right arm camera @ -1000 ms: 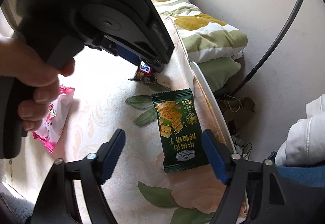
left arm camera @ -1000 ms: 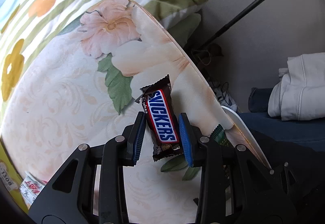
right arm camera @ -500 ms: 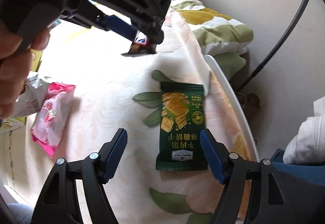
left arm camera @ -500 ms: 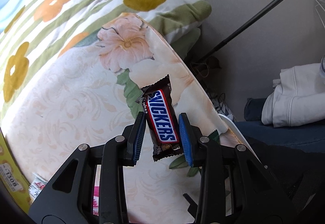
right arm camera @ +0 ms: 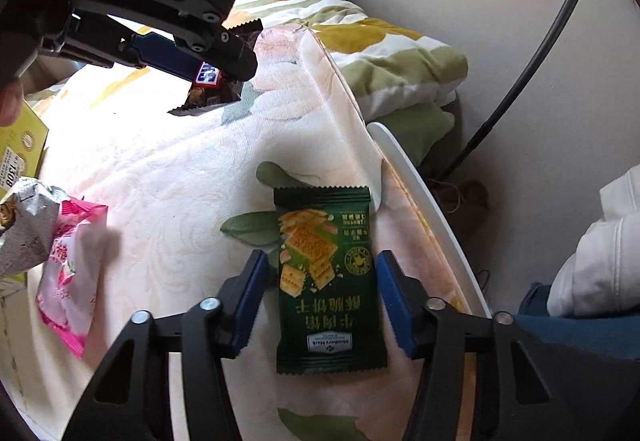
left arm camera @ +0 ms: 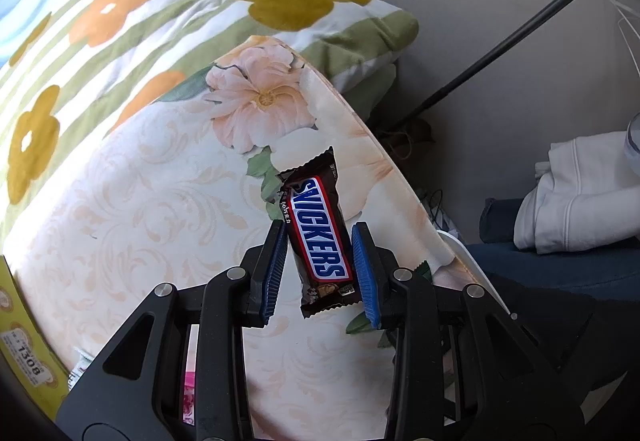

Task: Organize snacks
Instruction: 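Lift both snacks and carry them over the box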

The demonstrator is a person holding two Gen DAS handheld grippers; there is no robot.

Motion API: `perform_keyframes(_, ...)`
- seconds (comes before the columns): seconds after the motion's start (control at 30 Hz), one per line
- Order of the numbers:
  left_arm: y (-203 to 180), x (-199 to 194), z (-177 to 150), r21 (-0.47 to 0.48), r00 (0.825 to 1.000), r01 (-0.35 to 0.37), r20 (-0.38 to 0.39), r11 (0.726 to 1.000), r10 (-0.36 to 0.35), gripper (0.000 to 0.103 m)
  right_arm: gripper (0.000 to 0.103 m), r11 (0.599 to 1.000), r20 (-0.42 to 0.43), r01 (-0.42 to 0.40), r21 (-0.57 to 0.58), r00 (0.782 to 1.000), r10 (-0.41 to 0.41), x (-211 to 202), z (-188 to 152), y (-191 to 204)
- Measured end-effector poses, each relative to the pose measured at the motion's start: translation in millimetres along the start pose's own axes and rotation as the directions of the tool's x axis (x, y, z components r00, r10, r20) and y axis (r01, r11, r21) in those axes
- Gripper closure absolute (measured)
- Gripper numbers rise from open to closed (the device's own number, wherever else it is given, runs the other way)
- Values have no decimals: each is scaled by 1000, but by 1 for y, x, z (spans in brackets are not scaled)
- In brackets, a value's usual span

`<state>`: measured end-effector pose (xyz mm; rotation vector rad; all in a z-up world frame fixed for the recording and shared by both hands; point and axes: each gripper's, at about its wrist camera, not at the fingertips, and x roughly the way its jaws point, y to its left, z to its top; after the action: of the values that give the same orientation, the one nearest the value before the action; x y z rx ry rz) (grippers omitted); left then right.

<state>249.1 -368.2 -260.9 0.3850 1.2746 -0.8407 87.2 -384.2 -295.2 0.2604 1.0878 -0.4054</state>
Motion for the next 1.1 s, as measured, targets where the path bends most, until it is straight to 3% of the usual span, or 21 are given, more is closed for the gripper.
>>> perform_keyframes(0.33, 9, -23, -3, -39, 999, -12, 43, 999, 13, 73, 63, 999, 54, -25, -28, 998, 26, -24, 9, 2)
perform_keyframes(0.6, 30, -87, -13, -161, 983, -52, 165, 986, 78, 73, 63, 985, 148, -83, -152, 983, 106, -70, 46, 13)
perform_keyframes(0.83, 62, -154, -38, -320, 945, -79, 276, 944, 172, 73, 63, 936, 220, -155, -315, 948, 231, -112, 83, 40)
perform_keyframes(1.1, 117, -227, -94, -508, 885, -119, 336, 853, 323, 73, 63, 826, 213, -263, -499, 887, 410, -155, 108, 105)
